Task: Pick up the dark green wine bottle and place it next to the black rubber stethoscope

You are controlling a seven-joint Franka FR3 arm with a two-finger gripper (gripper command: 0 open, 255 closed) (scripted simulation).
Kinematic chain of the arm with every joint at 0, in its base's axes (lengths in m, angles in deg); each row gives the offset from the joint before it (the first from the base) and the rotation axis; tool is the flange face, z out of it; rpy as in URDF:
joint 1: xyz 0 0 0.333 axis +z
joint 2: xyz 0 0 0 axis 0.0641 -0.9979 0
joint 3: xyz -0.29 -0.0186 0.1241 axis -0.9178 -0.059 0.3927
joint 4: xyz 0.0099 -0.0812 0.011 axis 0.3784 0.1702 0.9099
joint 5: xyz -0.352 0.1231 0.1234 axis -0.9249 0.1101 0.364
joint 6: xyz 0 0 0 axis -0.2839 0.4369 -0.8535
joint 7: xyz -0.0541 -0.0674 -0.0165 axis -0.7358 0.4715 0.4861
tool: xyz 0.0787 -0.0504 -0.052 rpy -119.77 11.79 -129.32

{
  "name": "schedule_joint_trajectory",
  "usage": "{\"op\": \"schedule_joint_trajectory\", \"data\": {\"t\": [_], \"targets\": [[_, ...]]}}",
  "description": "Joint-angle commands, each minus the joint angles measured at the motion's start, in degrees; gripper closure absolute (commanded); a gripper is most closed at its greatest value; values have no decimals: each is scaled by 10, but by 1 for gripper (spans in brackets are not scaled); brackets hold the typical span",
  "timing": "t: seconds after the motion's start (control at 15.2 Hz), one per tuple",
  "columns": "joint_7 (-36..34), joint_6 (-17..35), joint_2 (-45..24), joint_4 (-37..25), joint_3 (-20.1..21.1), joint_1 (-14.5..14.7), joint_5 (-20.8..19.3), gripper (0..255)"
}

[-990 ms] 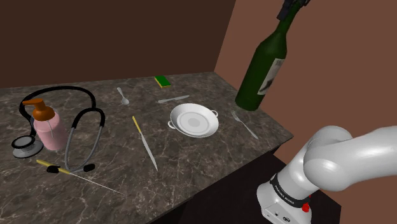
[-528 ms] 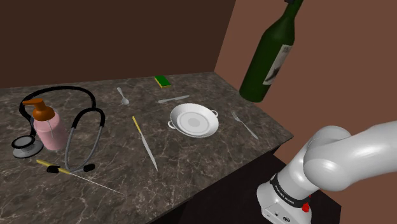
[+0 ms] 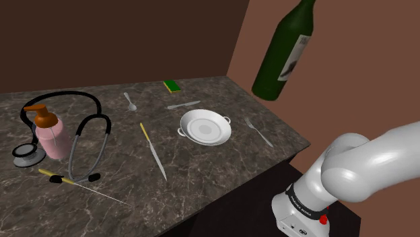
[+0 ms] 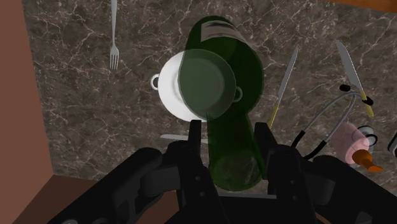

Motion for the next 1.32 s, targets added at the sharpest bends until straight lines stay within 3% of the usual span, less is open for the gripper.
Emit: {"op": "schedule_joint_trajectory", "data": {"t": [0.0, 0.59, 1.25], "targets": [[-18, 23, -5, 17, 15, 2, 5, 255], [-100, 143, -54, 86, 84, 16, 18, 255], [-190, 252, -171, 81, 156, 37, -3, 255]]}}
